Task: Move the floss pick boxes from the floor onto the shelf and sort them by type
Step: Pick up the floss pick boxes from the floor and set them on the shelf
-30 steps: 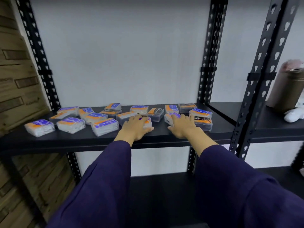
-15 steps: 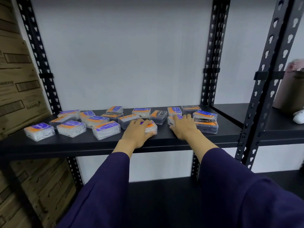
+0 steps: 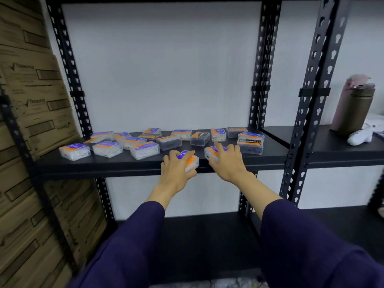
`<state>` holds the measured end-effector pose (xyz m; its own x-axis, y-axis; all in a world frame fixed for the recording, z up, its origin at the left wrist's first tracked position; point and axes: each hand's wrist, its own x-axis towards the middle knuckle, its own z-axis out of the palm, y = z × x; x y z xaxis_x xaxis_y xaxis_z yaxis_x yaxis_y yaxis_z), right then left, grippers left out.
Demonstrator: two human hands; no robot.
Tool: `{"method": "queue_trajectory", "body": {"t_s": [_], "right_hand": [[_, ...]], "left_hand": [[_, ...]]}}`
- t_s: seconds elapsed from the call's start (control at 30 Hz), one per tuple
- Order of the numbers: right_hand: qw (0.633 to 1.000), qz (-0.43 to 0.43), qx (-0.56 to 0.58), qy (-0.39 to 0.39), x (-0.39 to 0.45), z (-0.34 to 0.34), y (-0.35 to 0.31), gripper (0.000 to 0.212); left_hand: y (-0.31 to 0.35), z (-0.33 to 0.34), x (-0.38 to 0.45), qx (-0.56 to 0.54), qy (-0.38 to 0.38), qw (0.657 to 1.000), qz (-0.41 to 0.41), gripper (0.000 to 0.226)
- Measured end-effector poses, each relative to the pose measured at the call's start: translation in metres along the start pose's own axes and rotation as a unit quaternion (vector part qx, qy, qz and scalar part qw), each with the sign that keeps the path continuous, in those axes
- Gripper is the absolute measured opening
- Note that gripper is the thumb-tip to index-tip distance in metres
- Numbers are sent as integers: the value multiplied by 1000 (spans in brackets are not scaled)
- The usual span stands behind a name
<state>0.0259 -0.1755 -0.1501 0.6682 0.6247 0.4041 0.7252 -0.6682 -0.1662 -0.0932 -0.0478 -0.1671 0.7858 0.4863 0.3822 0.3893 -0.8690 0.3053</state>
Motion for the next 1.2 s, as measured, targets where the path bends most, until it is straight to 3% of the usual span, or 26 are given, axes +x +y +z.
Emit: {"method": "queue_trajectory", "body": {"t_s": [0.17,0.33,0.7,1.07,1.2], "right_hand": [[993,-11,115,-16,-63,6,-5,58],[983,4,178,-46,-122,64,0,55],[965,33,119,-231,-204,250,43,60],[894,122,85,-423,-242,427,86,60],[885,144,95,-432,-248,478,87,58]], "left_hand": [[2,14,-62,-48,-26,998,-35,65],[-14,60,-120,-67,-46,994,-77,64],[-73,235,-194,-94,-192,957,-198,67],[-142,390,-220,-149,-277,907,-280,69],[-162,430,-232,-117,-332,895,-275,70]]}}
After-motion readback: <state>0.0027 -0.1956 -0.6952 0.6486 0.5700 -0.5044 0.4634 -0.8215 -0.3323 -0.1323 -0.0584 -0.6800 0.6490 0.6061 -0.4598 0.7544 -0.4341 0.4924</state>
